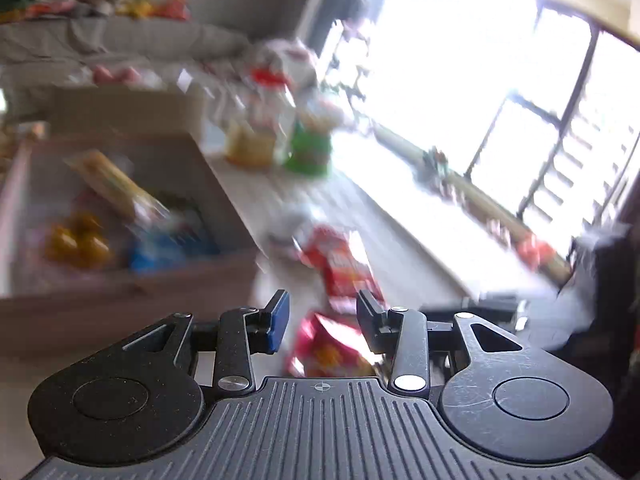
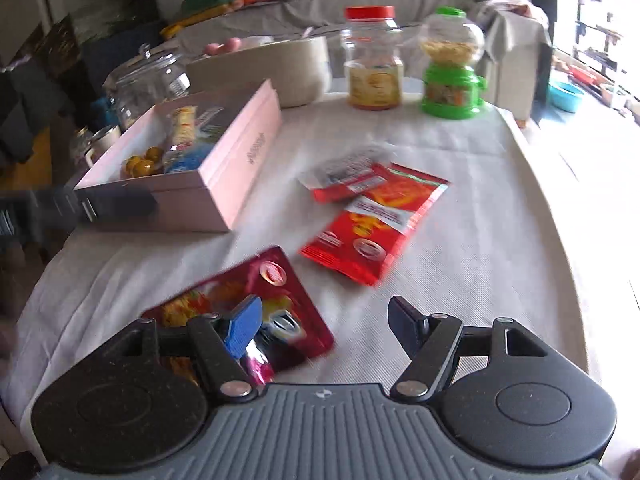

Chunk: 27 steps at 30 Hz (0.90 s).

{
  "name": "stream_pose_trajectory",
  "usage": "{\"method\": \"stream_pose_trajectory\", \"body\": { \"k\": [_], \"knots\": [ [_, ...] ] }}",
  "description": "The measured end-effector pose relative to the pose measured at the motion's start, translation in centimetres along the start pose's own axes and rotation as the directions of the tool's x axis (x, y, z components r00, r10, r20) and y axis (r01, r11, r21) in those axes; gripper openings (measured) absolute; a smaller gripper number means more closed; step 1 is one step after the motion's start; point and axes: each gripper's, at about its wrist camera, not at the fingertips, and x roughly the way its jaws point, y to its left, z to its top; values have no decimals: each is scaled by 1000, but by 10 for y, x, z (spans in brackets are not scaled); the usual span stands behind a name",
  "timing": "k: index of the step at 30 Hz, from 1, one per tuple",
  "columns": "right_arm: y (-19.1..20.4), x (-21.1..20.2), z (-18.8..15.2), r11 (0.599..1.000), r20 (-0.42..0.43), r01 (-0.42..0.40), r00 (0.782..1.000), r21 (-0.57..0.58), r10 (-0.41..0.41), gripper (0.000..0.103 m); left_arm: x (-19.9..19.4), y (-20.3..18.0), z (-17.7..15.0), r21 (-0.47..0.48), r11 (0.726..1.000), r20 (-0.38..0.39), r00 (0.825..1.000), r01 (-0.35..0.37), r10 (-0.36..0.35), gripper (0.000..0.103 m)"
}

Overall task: Organize snacks
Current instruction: 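Grasp the small red packet with the left gripper while the right gripper reaches the red bags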

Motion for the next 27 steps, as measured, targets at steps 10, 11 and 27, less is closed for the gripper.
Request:
{"method": "stream_pose_trajectory", "body": {
  "k": [10, 11, 27],
  "knots": [
    [-22, 27, 51, 998, 112, 61, 992, 15, -62, 77, 29, 9, -28, -59, 987, -122, 983, -146, 138, 41],
    [-22, 40, 64, 999, 101, 43, 994, 32, -46, 79, 28, 6, -32, -61, 989, -119, 985, -133, 125, 41],
    [-1, 95, 77, 991, -33, -9, 999, -130, 5, 21, 3, 33, -41, -261, 964, -68, 997, -53, 37, 41]
  ]
}}
